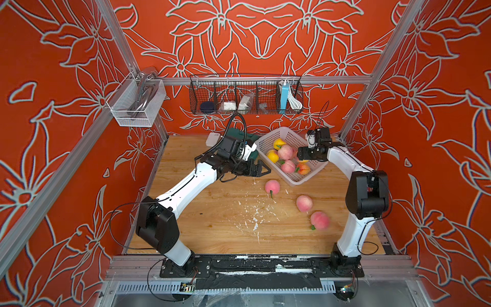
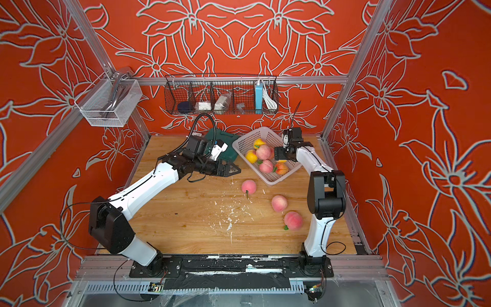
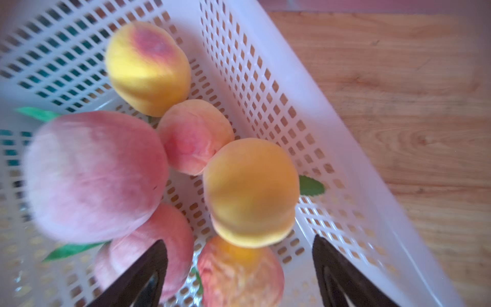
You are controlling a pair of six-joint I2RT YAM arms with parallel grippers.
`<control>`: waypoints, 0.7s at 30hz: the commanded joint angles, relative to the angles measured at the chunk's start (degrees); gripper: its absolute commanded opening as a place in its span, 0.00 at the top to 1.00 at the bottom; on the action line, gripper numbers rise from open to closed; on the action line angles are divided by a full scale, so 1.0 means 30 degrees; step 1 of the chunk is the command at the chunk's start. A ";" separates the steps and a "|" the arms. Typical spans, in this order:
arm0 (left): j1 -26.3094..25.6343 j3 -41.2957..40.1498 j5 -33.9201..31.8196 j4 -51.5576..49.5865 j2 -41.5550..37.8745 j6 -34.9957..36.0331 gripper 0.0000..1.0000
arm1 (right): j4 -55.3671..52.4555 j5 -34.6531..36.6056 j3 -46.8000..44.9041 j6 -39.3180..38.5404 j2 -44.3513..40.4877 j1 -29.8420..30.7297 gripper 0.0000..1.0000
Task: Put the peaches into the basket
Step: Place the peach in the basket.
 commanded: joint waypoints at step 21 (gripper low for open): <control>0.0080 -0.4561 -0.1671 -0.1184 -0.4340 -0.0347 0.01 | -0.1847 0.0470 -0.6507 0.0358 -0.9451 0.7326 0.08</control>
